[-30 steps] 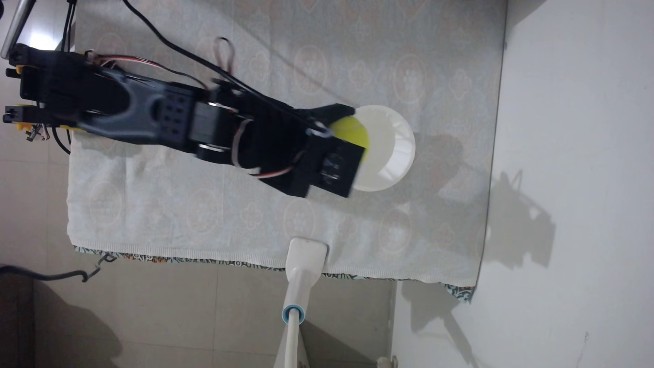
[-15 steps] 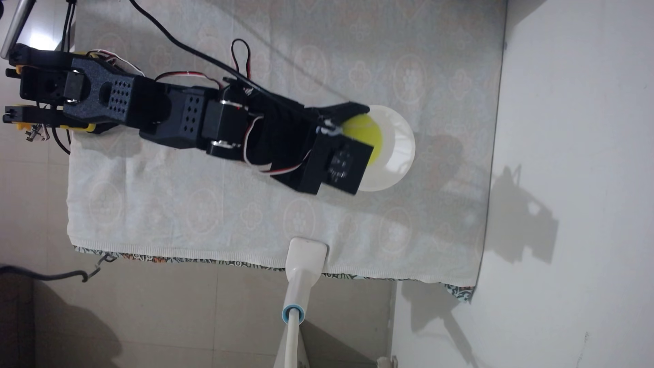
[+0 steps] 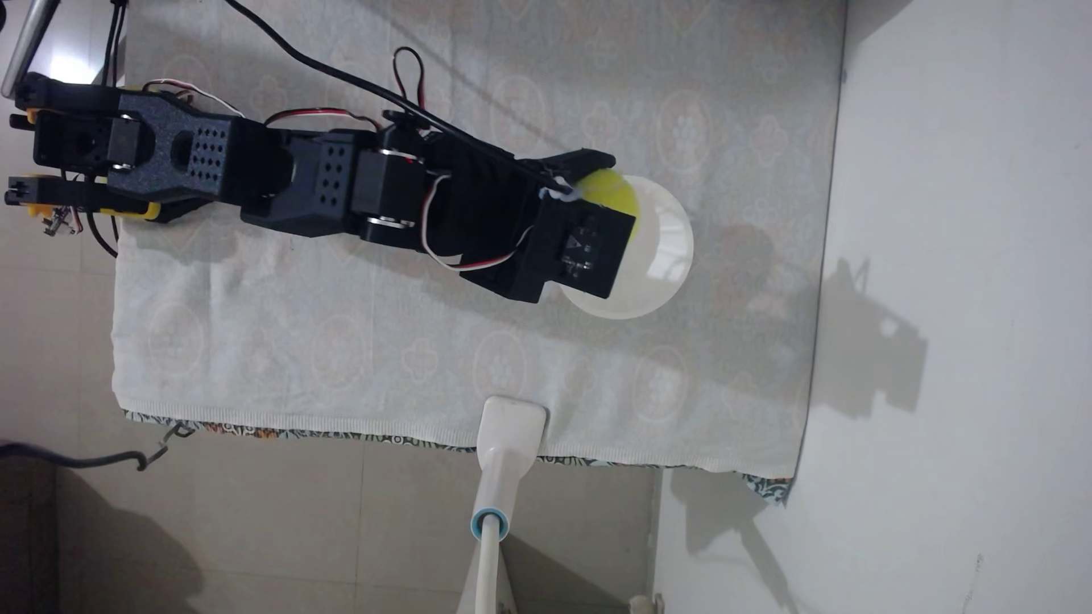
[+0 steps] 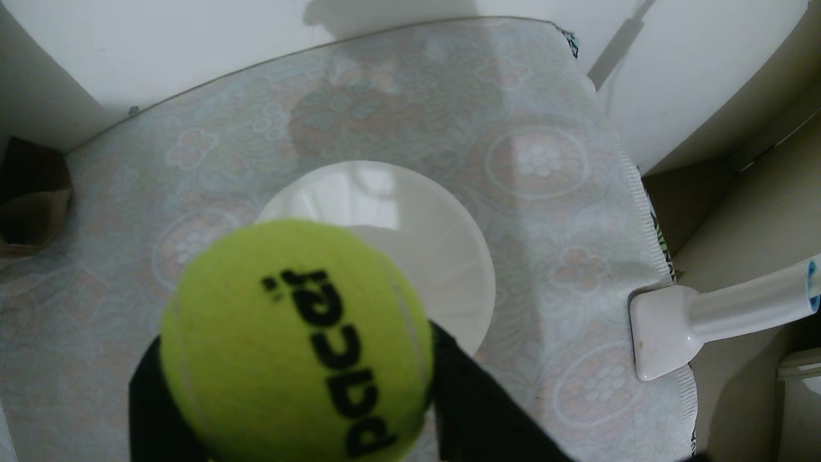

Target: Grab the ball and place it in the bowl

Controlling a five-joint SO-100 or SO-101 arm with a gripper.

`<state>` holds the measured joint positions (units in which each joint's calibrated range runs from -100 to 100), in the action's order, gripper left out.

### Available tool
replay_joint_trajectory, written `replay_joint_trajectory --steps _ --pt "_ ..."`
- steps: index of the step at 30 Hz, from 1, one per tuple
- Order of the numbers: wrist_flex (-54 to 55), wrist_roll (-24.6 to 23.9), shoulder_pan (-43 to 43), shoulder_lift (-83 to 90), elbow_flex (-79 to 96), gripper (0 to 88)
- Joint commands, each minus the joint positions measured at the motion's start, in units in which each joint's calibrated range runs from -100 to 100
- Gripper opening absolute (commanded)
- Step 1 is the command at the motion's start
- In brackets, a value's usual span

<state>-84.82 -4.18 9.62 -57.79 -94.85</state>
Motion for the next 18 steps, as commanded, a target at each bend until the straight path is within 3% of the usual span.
replay_joint_trajectory --steps 1,18 --pt "3.1 0.1 1.6 0.3 -4.9 30.8" --pt "9.4 0.2 4.7 -4.8 -4.9 30.9"
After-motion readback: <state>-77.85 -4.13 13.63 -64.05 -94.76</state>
